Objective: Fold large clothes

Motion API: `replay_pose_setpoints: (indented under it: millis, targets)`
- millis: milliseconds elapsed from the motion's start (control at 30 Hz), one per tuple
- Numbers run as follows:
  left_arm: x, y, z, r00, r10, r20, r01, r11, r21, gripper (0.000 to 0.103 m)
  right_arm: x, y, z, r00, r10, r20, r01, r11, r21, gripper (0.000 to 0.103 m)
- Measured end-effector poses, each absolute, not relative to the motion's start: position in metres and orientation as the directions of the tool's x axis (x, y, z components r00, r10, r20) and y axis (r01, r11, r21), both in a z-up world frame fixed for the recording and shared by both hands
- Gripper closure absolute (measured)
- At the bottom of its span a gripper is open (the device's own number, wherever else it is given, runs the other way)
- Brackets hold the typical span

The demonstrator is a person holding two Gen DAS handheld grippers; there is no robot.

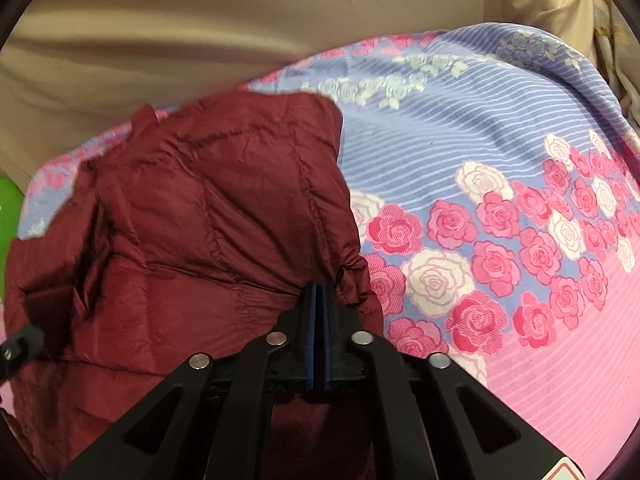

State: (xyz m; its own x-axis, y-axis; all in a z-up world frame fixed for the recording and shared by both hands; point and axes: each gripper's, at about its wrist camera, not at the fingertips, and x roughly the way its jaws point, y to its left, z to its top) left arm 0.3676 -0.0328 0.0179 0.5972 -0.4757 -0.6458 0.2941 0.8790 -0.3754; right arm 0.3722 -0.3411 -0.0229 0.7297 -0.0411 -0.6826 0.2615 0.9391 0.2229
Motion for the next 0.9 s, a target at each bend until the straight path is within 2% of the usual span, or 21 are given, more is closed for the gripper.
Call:
replay_pose_setpoints:
  millis: [33, 100, 133, 200, 300, 367, 433, 467, 500, 533, 567, 633, 667, 733, 767, 833, 900]
  targets:
    - [0.361, -0.016, 0.025, 0.611, -0.467, -0.639, 0.283, 0.883, -0.375, 0.020, 0.368, -0.341, -0.020, 0.743, -0.041, -0.669, 0.258, 0.938, 0.230, 0.086]
    - [0.352, 0.011, 0.039, 0.655, -0.445, -0.610, 0.255, 0.891, -0.376, 0.015, 0.354, -0.334, -0.007, 0.771, -0.079, -0.632, 0.262, 0.944, 0.201, 0.054]
    - [0.350, 0.029, 0.044, 0.679, -0.424, -0.599, 0.232, 0.898, -0.373, 0.009, 0.347, -0.328, 0.001, 0.791, -0.088, -0.605, 0.251, 0.949, 0.190, 0.051]
    - [0.347, 0.075, 0.049, 0.732, -0.359, -0.579, 0.147, 0.913, -0.381, 0.008, 0.336, -0.309, 0.019, 0.826, -0.050, -0.562, 0.186, 0.964, 0.189, 0.045]
    - [0.360, 0.126, 0.035, 0.723, -0.301, -0.622, -0.006, 0.898, -0.441, 0.008, 0.346, -0.275, 0.033, 0.811, 0.122, -0.573, 0.032, 0.967, 0.252, 0.029]
    - [0.366, 0.160, 0.011, 0.690, -0.340, -0.639, -0.108, 0.825, -0.555, 0.009, 0.364, -0.253, 0.029, 0.767, 0.225, -0.601, -0.042, 0.952, 0.304, 0.028]
    - [0.369, 0.182, -0.008, 0.679, -0.407, -0.611, -0.164, 0.727, -0.667, 0.010, 0.382, -0.236, 0.020, 0.726, 0.250, -0.641, -0.053, 0.949, 0.310, 0.029]
    - [0.370, 0.192, -0.014, 0.682, -0.437, -0.587, -0.177, 0.680, -0.712, 0.010, 0.394, -0.227, 0.014, 0.706, 0.240, -0.667, -0.044, 0.954, 0.297, 0.032]
    - [0.369, 0.195, -0.014, 0.686, -0.441, -0.578, -0.181, 0.666, -0.724, 0.011, 0.401, -0.221, 0.010, 0.689, 0.235, -0.686, -0.039, 0.957, 0.288, 0.040]
    - [0.369, 0.198, -0.012, 0.697, -0.436, -0.570, -0.186, 0.658, -0.730, 0.011, 0.410, -0.215, 0.006, 0.663, 0.248, -0.706, -0.044, 0.955, 0.295, 0.074]
    - [0.369, 0.202, -0.008, 0.712, -0.411, -0.569, -0.192, 0.666, -0.721, 0.012, 0.412, -0.211, 0.007, 0.648, 0.269, -0.712, -0.048, 0.948, 0.314, 0.097]
    - [0.368, 0.207, 0.000, 0.732, -0.357, -0.581, -0.197, 0.705, -0.681, 0.014, 0.408, -0.212, 0.022, 0.683, 0.303, -0.665, -0.051, 0.928, 0.370, 0.098]
    - [0.371, 0.207, 0.002, 0.734, -0.342, -0.587, -0.188, 0.729, -0.659, 0.017, 0.400, -0.216, 0.038, 0.729, 0.320, -0.605, -0.077, 0.917, 0.392, 0.099]
    - [0.378, 0.207, 0.000, 0.718, -0.328, -0.614, -0.187, 0.759, -0.624, 0.037, 0.387, -0.231, 0.062, 0.800, 0.299, -0.520, -0.080, 0.912, 0.402, 0.099]
    - [0.382, 0.205, -0.005, 0.706, -0.318, -0.633, -0.191, 0.775, -0.602, 0.041, 0.383, -0.239, 0.066, 0.819, 0.276, -0.504, -0.062, 0.914, 0.401, 0.099]
    - [0.385, 0.207, -0.014, 0.692, -0.263, -0.673, -0.226, 0.805, -0.548, 0.050, 0.380, -0.262, 0.064, 0.844, 0.185, -0.503, 0.023, 0.925, 0.379, 0.099]
    - [0.387, 0.198, -0.018, 0.712, -0.209, -0.670, -0.213, 0.845, -0.491, 0.054, 0.394, -0.279, 0.037, 0.798, 0.082, -0.596, 0.124, 0.947, 0.297, 0.099]
